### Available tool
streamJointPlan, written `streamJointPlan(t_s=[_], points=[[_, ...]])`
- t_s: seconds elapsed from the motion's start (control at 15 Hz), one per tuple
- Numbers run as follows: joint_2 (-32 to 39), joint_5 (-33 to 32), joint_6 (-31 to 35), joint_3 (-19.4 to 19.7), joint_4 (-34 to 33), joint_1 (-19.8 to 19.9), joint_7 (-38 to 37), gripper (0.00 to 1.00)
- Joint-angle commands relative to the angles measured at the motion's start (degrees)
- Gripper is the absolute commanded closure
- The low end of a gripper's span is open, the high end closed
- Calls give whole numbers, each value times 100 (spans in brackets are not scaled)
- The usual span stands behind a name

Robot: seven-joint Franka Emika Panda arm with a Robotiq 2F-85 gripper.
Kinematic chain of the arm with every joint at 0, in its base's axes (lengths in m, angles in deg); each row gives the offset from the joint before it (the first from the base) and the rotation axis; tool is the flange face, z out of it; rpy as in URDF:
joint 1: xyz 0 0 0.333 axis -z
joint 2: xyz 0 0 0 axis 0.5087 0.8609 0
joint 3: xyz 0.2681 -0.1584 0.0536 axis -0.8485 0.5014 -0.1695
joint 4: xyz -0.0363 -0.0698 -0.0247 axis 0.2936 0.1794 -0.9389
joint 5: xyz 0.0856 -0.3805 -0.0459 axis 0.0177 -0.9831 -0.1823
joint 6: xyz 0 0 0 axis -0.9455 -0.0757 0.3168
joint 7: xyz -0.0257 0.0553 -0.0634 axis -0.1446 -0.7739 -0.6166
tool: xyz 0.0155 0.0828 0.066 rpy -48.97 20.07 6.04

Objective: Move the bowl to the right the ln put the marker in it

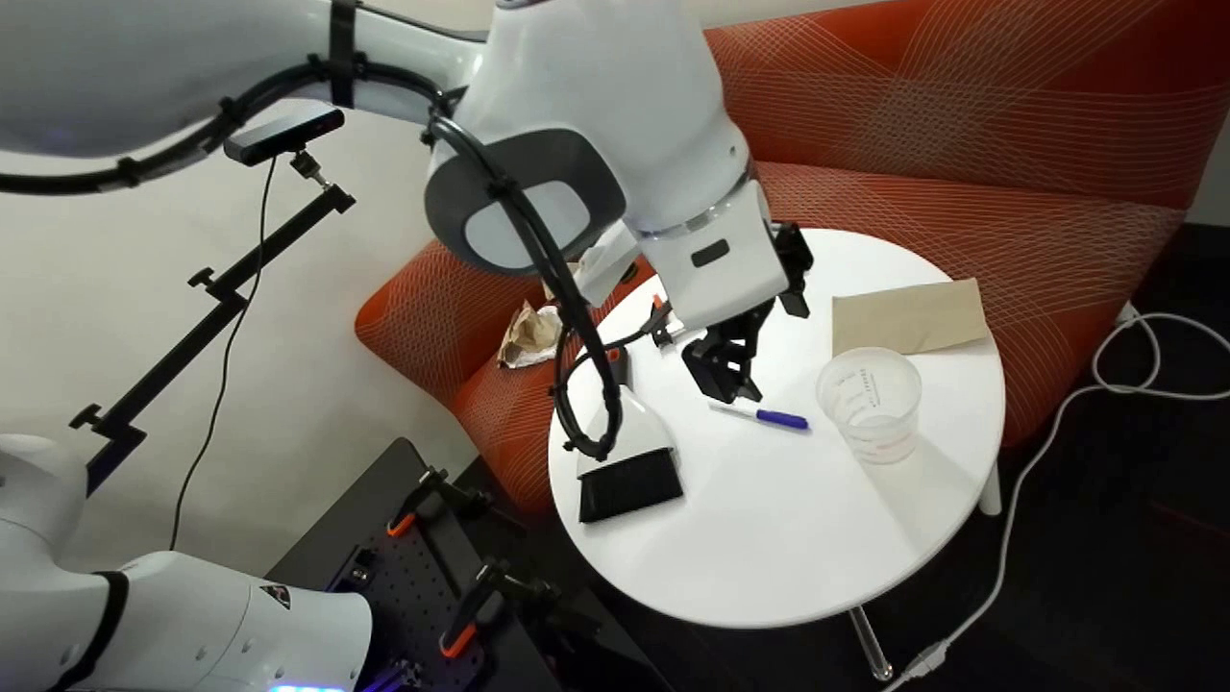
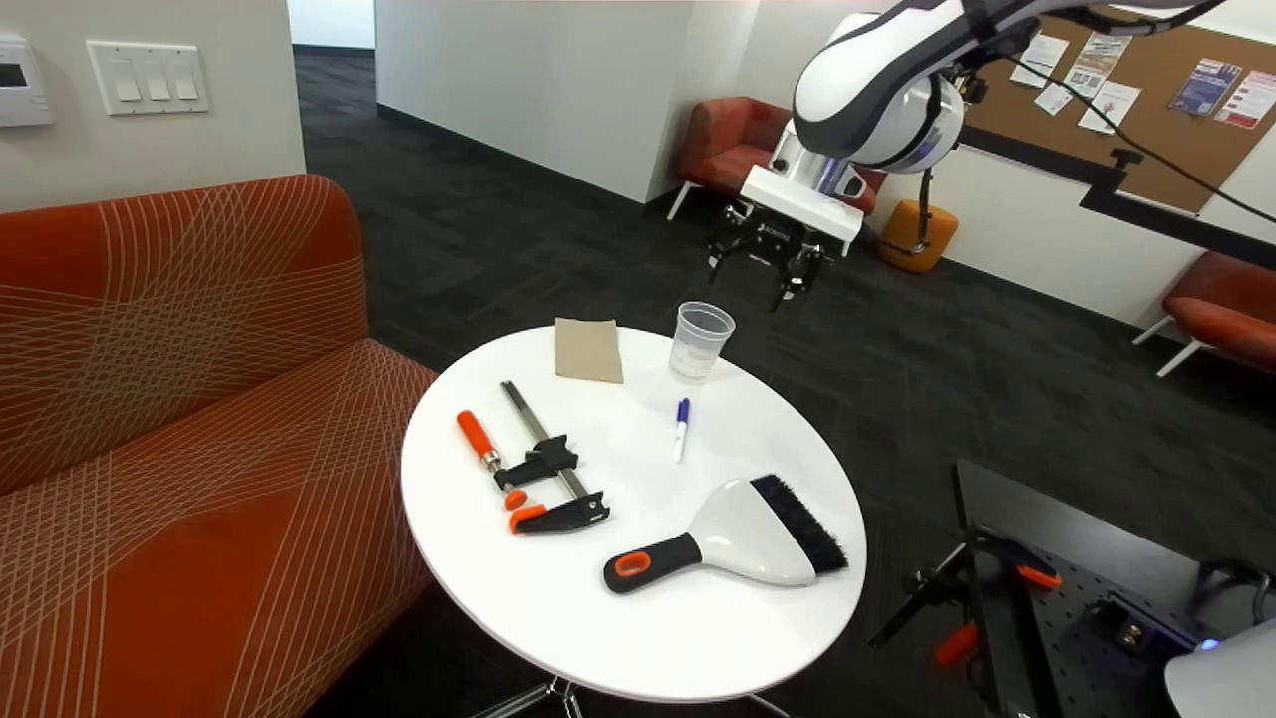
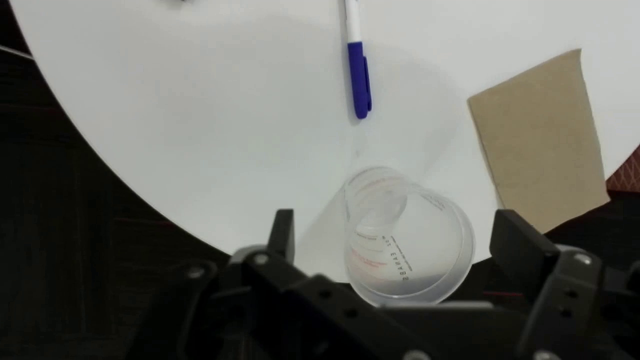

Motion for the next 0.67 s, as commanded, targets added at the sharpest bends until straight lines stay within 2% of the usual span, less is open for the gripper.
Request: streamJointPlan(t_s=[0.0,0.27,0.6], points=[[-697,-149,69,25,816,-276,-202,0],[-840,-145,24,-64,1173,-452,-300,0],[-474,23,248,-283,1213,-496,-180,0]])
